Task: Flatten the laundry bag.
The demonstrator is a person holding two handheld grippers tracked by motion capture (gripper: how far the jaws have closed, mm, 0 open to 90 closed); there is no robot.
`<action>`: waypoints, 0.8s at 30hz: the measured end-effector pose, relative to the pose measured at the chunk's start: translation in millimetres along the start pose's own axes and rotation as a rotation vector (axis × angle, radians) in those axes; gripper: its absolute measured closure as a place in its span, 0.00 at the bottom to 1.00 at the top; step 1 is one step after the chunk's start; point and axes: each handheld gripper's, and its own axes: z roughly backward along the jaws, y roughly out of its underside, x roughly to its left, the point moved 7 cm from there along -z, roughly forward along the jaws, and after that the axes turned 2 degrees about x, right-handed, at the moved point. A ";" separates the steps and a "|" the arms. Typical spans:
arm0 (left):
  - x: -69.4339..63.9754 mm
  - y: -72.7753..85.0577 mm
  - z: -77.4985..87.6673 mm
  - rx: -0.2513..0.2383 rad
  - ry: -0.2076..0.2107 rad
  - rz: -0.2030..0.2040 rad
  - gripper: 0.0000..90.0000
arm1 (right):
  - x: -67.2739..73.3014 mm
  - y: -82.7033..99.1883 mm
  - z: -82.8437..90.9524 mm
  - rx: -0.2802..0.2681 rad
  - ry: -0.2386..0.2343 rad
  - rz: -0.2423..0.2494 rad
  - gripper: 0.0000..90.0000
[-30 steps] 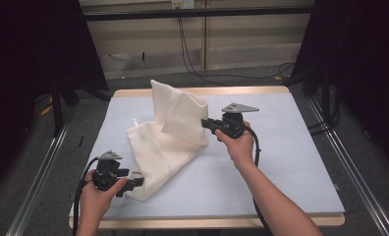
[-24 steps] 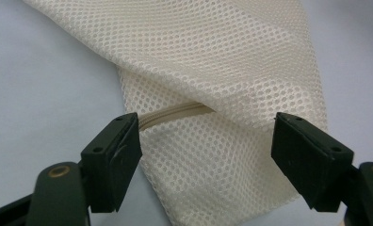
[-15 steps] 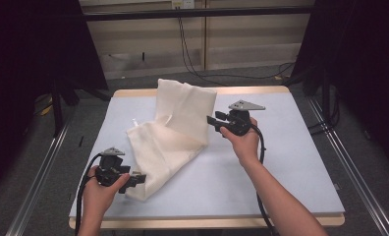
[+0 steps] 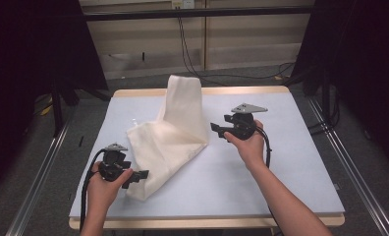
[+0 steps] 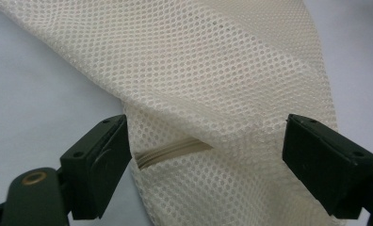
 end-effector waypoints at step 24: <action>21.6 -16.6 -18.1 -0.046 -0.032 0.073 0.06 | 12.1 34.9 10.1 0.067 -0.031 0.116 0.28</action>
